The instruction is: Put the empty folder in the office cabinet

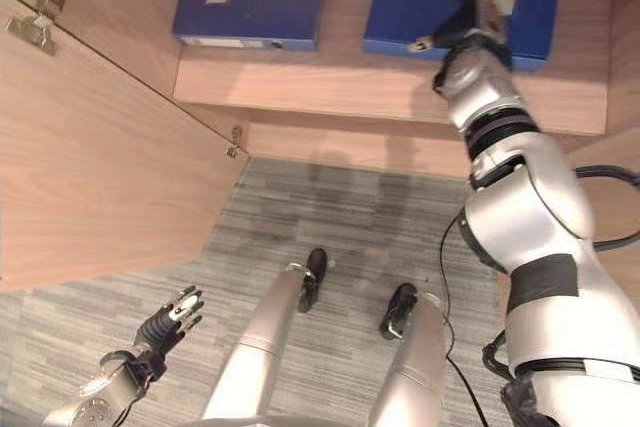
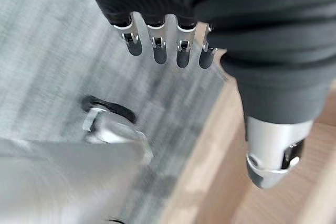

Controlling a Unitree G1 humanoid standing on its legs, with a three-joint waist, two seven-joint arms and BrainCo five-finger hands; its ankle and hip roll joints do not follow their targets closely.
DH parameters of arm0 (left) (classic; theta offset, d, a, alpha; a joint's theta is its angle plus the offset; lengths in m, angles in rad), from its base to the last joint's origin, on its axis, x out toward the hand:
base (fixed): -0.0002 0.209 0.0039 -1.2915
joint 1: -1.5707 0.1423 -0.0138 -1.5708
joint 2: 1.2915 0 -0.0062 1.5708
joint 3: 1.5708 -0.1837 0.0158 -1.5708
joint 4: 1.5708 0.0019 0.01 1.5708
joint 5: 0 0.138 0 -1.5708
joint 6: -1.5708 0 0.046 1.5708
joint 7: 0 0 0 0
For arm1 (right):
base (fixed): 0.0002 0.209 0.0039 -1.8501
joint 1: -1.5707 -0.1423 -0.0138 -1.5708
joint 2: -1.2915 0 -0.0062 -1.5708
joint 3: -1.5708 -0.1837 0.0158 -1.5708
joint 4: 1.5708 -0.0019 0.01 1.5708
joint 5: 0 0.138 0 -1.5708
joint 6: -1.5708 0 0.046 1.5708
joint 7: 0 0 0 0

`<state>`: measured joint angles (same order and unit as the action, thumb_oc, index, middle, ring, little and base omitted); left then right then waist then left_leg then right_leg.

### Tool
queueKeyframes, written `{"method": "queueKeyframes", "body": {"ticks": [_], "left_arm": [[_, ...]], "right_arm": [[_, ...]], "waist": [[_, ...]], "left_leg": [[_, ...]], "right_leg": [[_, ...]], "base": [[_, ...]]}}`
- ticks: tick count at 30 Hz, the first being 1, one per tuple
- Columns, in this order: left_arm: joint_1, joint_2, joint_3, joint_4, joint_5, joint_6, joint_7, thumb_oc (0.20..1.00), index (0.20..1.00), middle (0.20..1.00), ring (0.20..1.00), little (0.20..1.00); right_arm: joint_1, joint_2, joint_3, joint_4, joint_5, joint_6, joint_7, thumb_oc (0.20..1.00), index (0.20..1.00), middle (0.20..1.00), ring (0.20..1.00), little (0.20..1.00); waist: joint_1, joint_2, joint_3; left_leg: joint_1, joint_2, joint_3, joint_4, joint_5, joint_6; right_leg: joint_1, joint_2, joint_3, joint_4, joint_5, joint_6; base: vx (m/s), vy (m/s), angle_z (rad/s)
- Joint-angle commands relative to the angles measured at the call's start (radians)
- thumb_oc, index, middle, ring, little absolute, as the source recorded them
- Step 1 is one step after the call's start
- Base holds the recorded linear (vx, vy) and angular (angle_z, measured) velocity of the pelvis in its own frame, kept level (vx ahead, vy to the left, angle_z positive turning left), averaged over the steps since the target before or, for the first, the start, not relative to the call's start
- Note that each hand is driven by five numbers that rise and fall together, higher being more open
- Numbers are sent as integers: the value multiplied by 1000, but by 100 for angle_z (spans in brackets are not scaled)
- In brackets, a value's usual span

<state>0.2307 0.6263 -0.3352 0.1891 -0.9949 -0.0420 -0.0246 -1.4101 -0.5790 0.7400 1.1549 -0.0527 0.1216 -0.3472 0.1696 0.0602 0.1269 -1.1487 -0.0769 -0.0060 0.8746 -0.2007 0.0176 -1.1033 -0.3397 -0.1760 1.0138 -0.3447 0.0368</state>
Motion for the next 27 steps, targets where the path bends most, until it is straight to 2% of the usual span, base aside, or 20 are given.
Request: {"method": "queueKeyframes", "body": {"ticks": [1, 5, 6, 9, 13, 18, 27], "left_arm": [[1, -7, 44, -34, -10, -61, 32, 1000, 1000, 1000, 1000, 1000], [-8, -17, 49, -42, -4, -71, 41, 1000, 1000, 1000, 1000, 1000], [-12, -32, 47, -46, 0, -72, 46, 1000, 1000, 1000, 1000, 1000], [-14, -50, 42, -44, 11, -76, 55, 1000, 1000, 1000, 1000, 1000], [-5, -55, 39, -57, 16, -85, 55, 1000, 1000, 1000, 1000, 1000], [8, -58, 42, -57, 23, -86, 59, 1000, 1000, 1000, 1000, 1000], [34, -31, 41, -66, 14, -84, 56, 1000, 1000, 1000, 1000, 1000]], "right_arm": [[52, -31, -67, -217, -200, 20, -141, 1000, 1000, 1000, 1000, 1000], [163, -40, -154, -382, -309, 53, -175, 1000, 1000, 1000, 1000, 1000], [233, -24, -213, -452, -339, 57, -202, 1000, 1000, 1000, 1000, 1000], [347, 2, -270, -504, -399, 65, -250, 1000, 1000, 1000, 1000, 1000], [440, 33, -282, -460, -433, 79, -249, 1000, 1000, 1000, 1000, 1000], [476, 27, -291, -431, -425, 79, -253, 1000, 1000, 1000, 1000, 1000], [333, -24, -215, -294, -403, 84, -247, 1000, 1000, 1000, 1000, 1000]], "waist": [[-8, 4, 45], [-22, 9, 54], [-31, 16, 60], [-39, 24, 65], [-50, 30, 72], [-56, 31, 71], [-41, 26, 69]], "left_leg": [[79, 29, 55, -99, -60, 55], [93, 31, 59, -107, -60, 54], [91, 33, 61, -103, -63, 55], [86, 35, 65, -100, -65, 57], [74, 40, 68, -96, -65, 61], [66, 43, 70, -94, -65, 62], [45, 49, 71, -76, -67, 63]], "right_leg": [[84, 40, 6, -116, 29, -44], [98, 39, 12, -124, 34, -43], [97, 39, 15, -125, 37, -44], [91, 40, 17, -124, 40, -43], [79, 43, 23, -125, 47, -42], [71, 43, 23, -124, 51, -41], [54, 42, 26, -116, 53, -41]], "base": [[-4, 34, -8], [-4, 18, -9], [0, 14, -7], [0, 6, -2], [-3, 2, -7], [2, 0, -4], [0, 0, 0]]}}
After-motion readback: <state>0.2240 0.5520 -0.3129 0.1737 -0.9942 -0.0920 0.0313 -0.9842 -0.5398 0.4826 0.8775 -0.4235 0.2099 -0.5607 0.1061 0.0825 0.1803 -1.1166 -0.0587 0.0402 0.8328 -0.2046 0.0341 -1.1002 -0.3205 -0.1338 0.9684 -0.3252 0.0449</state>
